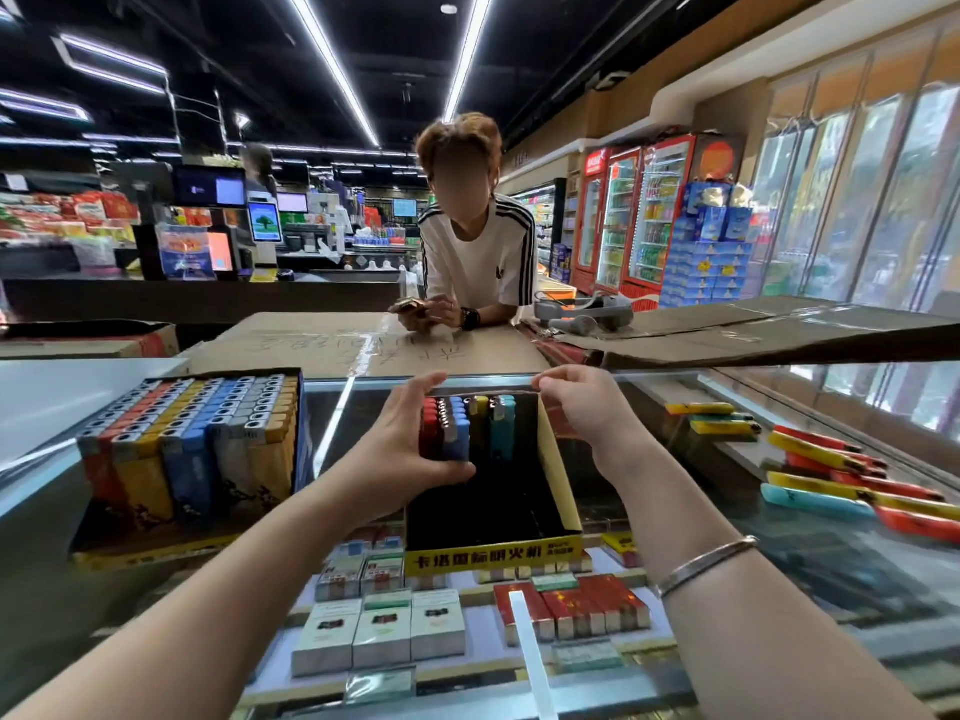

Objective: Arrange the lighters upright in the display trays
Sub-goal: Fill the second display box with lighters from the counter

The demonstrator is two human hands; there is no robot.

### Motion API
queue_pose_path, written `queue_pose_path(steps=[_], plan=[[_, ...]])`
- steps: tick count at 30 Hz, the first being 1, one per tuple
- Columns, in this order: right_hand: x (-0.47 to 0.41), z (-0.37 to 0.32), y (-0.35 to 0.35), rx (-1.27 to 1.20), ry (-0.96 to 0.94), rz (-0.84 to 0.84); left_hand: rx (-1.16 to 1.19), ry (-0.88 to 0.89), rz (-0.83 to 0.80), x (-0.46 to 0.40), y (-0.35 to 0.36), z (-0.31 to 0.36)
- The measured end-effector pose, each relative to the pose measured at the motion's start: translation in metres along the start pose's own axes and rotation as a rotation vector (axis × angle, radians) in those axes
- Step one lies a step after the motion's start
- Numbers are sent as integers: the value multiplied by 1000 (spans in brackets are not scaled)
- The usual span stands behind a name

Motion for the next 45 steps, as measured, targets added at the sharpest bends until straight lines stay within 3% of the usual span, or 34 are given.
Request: queue_pose_path(steps=[4,8,13,18,25,35,45], plan=[[4,-16,-22,241,-184,227,18,24,66,0,7,6],[7,-16,-49,542,-199,302,40,43,56,-2,14,8],[20,-5,-119,1061,17,335,115,46,-12,0,21,9],[42,17,-183,1449,373,211,132,43,-52,2,24,11],[74,40,-231,1286,633,271,151,28,-71,0,27,8],[62,34,-217,1421,482,225,70,35,-65,1,25,8],[51,44,-174,1346,510,-53,75,30,-60,0,25,6]])
Point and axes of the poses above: each hand's wrist, its own x-axis away from the middle knuckle, its own y-axis out of the palm, z = x × y, the point moved 7 cm from there along -x, towards the middle knuckle, and after that the axes turned 7 degrees about -x, right-handed, at the moved point
